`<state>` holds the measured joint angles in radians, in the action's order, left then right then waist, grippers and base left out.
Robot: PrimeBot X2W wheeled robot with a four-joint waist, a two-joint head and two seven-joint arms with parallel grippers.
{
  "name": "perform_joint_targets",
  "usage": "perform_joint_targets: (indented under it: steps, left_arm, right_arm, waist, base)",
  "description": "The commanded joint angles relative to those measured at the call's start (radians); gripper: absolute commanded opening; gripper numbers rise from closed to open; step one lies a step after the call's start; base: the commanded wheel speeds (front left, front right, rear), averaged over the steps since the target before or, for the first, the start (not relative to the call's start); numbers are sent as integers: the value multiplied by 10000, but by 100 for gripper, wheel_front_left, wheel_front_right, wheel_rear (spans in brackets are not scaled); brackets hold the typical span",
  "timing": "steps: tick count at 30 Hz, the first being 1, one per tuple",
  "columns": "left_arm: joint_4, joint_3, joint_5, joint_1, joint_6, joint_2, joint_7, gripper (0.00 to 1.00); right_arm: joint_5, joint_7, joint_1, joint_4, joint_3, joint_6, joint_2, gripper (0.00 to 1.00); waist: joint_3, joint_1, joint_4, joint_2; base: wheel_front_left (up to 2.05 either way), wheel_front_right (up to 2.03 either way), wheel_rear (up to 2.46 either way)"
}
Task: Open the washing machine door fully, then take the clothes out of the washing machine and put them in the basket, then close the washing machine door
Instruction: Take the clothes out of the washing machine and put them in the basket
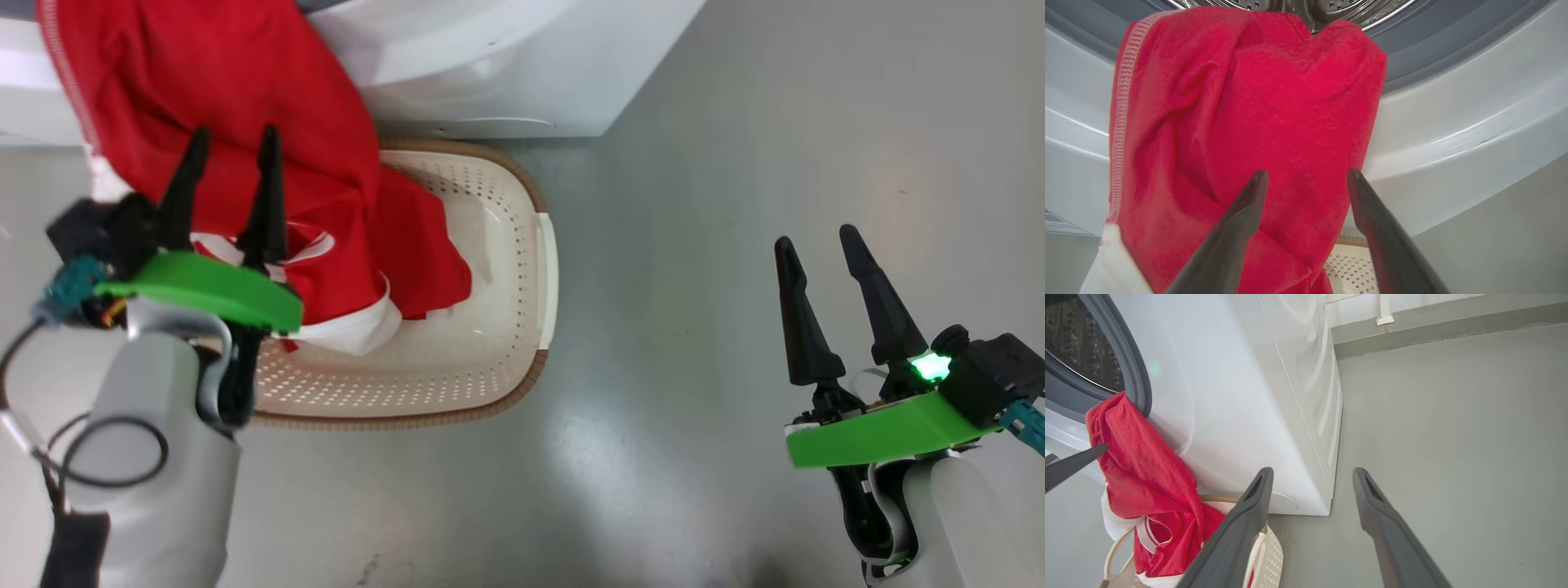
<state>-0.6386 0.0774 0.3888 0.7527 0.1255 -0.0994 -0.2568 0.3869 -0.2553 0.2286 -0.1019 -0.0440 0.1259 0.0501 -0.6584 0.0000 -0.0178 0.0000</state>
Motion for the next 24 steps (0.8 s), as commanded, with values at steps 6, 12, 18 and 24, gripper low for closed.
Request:
perform_joint_targets:
  steps: [6, 12, 18, 24]
  left_arm:
    - [-860, -372, -148, 997, 52, -401, -49, 100]
    - [-1713, -591, -261, 1865, 52, -681, -49, 100]
    - [-2128, -680, -410, 2269, 52, -804, -49, 100]
    - [-2327, -564, -542, 2546, 52, -852, -49, 48]
  right_arm:
    - [215, -65, 16, 290, -333, 48, 1, 100]
    - [278, -65, 124, 308, -432, 48, 1, 100]
    - [309, -65, 165, 322, -484, 48, 1, 100]
    - [327, -65, 169, 354, -484, 48, 1, 100]
  waist:
    - [-267, 0, -280, 0]
    - [-418, 0, -421, 0]
    - [-480, 0, -521, 0]
    - [-527, 0, -571, 0]
  base:
    - [0, 0, 0]
    - [0, 0, 0]
    - [0, 0, 0]
    - [0, 0, 0]
